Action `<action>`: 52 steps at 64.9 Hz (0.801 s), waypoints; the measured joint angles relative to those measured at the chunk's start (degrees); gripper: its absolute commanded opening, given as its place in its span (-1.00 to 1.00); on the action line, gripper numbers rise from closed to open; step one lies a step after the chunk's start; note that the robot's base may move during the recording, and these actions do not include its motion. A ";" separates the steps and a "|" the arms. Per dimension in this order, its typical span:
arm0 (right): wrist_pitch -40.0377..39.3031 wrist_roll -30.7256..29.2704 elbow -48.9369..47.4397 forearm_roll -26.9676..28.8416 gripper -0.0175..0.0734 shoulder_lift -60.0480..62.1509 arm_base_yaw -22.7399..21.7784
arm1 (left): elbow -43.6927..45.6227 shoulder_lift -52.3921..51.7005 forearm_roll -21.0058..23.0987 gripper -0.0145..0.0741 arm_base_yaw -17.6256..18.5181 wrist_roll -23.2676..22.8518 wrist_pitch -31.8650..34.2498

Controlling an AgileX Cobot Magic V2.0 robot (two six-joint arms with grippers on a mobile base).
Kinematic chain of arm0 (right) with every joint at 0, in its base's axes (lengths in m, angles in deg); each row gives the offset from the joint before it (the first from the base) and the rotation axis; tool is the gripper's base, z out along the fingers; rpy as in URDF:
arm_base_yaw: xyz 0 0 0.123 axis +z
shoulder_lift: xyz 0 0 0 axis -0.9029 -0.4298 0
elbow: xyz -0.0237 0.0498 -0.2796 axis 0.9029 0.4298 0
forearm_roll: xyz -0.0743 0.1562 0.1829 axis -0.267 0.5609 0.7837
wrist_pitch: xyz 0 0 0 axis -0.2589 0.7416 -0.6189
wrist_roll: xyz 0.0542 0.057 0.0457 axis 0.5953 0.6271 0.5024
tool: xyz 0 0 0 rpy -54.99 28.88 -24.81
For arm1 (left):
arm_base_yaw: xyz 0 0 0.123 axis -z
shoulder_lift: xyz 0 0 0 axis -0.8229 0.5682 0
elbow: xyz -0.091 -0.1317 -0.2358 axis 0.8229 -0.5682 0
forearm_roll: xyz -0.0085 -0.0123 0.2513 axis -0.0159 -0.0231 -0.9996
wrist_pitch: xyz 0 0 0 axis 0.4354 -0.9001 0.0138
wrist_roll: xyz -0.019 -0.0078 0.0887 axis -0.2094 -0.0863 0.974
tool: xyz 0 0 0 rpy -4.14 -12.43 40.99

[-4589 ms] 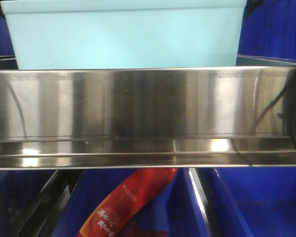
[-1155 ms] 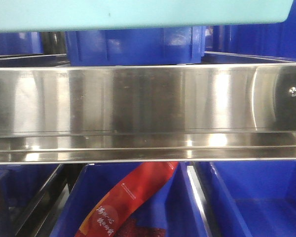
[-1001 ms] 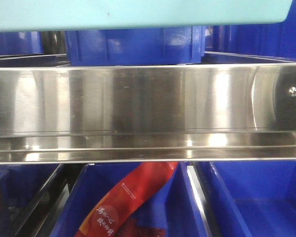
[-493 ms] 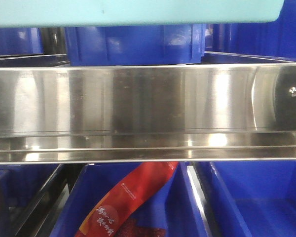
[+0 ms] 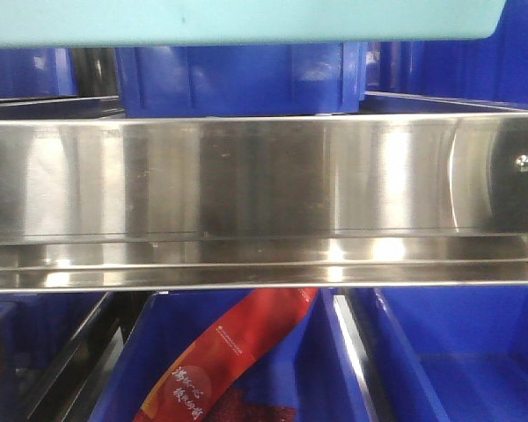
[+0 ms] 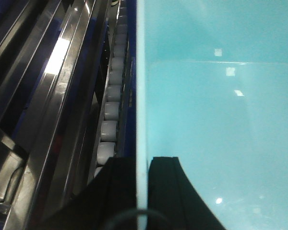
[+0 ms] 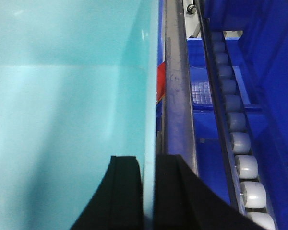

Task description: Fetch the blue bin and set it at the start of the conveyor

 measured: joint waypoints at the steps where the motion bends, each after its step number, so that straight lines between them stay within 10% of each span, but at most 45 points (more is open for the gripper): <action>1: 0.00 0.00 0.00 0.00 -0.96 0.00 0.00 | 0.00 0.00 0.00 -0.92 0.00 0.00 0.00; 52: -1.02 0.00 0.09 0.00 -0.97 0.00 0.00 | 0.13 0.00 -0.12 -0.92 0.00 0.00 0.11</action>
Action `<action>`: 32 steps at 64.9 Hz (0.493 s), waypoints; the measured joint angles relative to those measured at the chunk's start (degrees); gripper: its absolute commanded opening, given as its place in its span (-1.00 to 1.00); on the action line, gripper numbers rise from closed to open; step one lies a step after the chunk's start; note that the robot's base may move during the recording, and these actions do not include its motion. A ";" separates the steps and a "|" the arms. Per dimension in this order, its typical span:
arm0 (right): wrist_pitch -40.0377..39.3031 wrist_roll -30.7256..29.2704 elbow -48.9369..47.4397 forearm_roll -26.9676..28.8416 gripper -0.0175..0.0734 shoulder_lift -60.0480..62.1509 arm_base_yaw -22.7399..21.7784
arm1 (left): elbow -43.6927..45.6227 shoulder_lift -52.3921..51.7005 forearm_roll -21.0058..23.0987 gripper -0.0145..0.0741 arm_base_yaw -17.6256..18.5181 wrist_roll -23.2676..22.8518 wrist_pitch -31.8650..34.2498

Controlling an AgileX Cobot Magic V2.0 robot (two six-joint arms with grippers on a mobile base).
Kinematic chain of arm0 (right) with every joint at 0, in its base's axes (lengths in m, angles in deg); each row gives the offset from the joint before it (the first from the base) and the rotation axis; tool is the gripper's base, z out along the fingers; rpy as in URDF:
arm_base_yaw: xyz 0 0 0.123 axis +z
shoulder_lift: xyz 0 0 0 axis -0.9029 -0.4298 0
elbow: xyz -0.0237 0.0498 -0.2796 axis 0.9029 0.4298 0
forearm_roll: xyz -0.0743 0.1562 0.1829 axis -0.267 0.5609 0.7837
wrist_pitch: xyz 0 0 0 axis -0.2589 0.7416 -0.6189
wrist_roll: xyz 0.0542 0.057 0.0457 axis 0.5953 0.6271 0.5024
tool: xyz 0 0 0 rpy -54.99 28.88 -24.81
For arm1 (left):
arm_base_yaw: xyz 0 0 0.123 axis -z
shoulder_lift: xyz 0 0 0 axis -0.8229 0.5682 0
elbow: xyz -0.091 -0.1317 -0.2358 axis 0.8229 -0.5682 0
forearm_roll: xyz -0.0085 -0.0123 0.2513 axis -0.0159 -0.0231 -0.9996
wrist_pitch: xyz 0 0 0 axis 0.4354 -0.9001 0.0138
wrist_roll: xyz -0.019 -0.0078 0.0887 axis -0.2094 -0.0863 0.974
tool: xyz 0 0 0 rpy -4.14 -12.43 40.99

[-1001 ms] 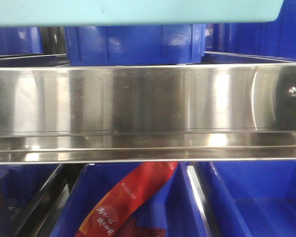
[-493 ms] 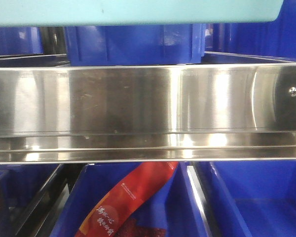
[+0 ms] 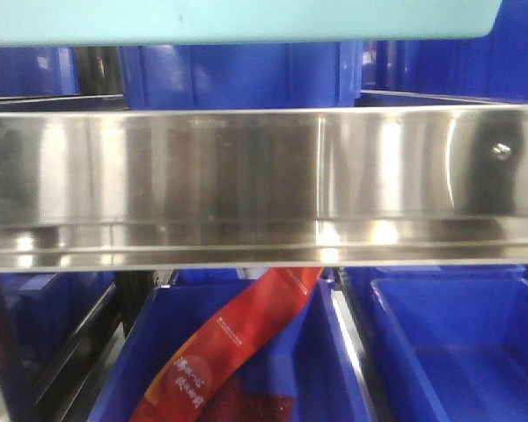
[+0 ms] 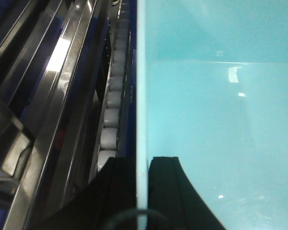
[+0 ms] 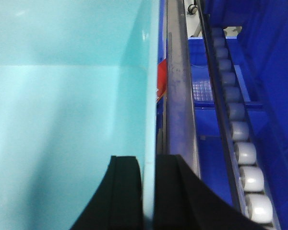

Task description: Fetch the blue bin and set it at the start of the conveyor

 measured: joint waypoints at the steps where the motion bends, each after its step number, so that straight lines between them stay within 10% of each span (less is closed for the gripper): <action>1: -0.01 0.00 0.00 0.00 -0.97 0.00 0.00 | 0.00 0.00 -0.14 -0.92 0.00 0.00 0.00; 32: -10.85 -0.34 0.13 -1.78 -0.97 0.00 -0.34 | 0.00 -0.26 -2.01 -0.92 -0.13 0.00 -1.04</action>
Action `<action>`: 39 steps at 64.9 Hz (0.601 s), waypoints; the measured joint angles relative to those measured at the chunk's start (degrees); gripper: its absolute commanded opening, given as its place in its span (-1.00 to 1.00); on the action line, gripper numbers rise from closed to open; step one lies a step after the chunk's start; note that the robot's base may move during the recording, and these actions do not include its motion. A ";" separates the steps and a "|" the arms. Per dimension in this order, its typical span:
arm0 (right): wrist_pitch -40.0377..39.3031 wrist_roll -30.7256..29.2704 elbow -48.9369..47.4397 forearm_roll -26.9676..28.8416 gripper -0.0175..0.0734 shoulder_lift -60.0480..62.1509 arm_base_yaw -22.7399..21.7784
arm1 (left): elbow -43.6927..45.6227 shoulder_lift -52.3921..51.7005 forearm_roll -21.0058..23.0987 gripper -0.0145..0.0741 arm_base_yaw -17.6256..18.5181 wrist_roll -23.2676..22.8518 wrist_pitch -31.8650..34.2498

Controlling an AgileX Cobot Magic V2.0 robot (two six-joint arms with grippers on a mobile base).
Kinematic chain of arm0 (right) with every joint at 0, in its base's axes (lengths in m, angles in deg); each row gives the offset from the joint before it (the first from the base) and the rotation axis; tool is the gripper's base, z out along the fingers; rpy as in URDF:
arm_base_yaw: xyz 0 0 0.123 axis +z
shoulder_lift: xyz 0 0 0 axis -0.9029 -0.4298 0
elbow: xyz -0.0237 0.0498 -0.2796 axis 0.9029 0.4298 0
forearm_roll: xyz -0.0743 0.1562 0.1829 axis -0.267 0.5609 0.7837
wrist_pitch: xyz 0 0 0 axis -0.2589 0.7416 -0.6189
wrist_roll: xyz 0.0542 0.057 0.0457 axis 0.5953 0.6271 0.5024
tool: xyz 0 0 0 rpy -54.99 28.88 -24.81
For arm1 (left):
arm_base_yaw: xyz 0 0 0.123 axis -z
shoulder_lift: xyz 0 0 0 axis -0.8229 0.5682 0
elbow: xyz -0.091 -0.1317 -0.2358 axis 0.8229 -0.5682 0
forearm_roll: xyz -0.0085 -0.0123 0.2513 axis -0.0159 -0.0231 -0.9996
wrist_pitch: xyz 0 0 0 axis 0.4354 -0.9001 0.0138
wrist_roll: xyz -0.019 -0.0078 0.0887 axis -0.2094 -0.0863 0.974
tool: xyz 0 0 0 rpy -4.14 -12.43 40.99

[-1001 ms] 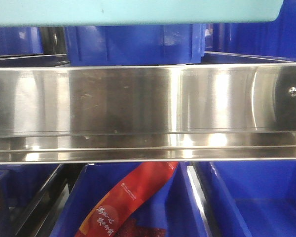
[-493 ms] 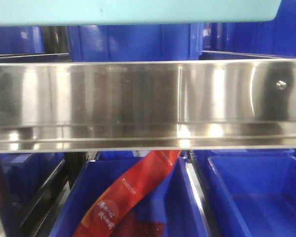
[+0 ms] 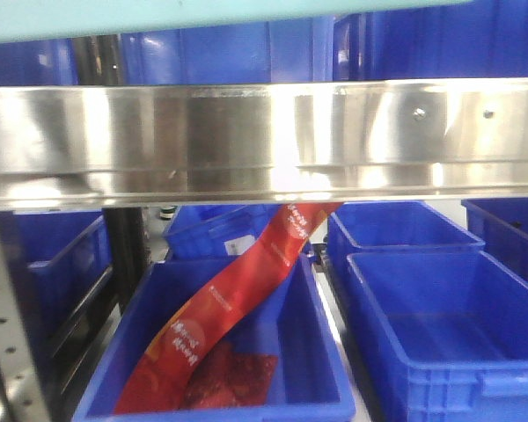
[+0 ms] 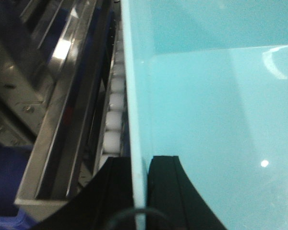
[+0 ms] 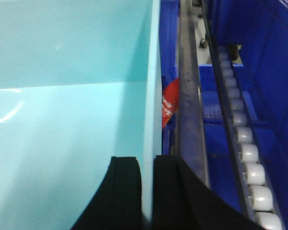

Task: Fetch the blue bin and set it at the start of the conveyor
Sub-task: 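Hold the bin with both grippers while the base drives away from the rack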

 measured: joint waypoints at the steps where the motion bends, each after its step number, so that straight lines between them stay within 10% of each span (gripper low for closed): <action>1: -0.38 0.00 0.00 0.00 -0.97 0.00 -0.02 | 0.00 0.00 -0.10 -0.92 0.00 0.00 -0.04; 39: -14.61 -0.96 0.35 -1.71 -0.97 0.00 -0.87 | 0.18 -1.02 -2.01 -0.92 -0.57 -0.76 -2.20</action>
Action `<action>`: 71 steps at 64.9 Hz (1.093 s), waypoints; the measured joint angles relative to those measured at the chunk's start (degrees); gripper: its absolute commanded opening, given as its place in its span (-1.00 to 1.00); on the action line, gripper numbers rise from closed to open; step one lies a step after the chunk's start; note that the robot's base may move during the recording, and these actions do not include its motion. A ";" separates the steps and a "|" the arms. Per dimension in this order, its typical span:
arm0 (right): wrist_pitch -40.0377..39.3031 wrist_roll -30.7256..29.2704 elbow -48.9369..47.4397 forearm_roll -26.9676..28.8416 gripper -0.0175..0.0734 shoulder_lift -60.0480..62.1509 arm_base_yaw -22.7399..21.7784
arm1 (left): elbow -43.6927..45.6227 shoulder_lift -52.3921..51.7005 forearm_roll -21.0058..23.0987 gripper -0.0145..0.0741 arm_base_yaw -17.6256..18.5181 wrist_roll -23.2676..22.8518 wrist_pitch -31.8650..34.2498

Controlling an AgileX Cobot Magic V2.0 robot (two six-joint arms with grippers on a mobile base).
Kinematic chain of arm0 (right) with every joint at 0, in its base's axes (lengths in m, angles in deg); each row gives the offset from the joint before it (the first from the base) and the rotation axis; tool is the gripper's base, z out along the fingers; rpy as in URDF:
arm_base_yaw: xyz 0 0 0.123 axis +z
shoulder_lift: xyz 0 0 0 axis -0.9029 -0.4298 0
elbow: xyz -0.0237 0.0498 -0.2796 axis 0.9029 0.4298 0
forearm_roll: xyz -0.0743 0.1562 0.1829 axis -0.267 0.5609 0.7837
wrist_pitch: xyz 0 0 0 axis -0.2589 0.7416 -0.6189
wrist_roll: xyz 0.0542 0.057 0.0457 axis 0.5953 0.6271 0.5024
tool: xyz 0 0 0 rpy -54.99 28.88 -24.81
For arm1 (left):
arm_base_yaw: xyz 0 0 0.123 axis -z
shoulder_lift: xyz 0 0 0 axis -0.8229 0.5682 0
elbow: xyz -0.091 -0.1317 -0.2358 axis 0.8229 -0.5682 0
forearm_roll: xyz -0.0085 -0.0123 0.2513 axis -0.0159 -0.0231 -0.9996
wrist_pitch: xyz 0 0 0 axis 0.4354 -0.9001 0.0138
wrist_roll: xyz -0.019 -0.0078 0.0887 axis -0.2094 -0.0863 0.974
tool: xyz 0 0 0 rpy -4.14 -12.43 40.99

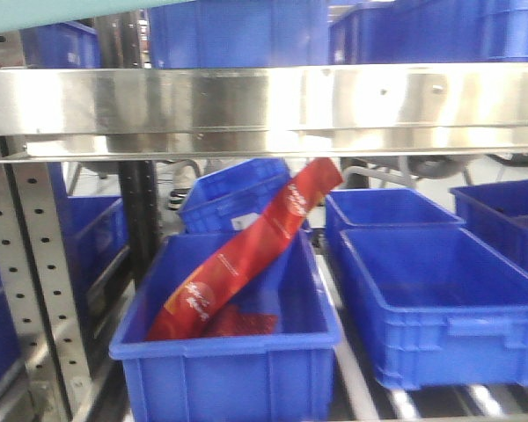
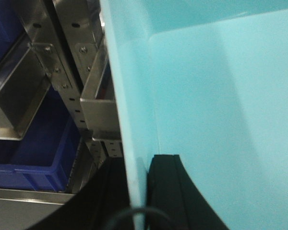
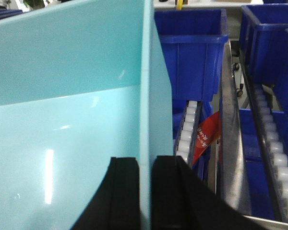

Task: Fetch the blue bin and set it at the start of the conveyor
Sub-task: 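Hold the bin with both grippers while the base drives away from the rack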

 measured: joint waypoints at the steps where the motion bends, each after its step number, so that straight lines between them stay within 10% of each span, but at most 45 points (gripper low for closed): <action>1: -0.35 0.00 0.00 -0.12 -0.97 0.00 -0.12 | 0.00 0.00 0.00 -0.92 0.00 0.00 -0.10; 71: 28.52 0.62 0.00 5.97 -0.97 0.00 1.32 | 0.09 0.67 3.62 -0.92 0.59 0.89 3.14</action>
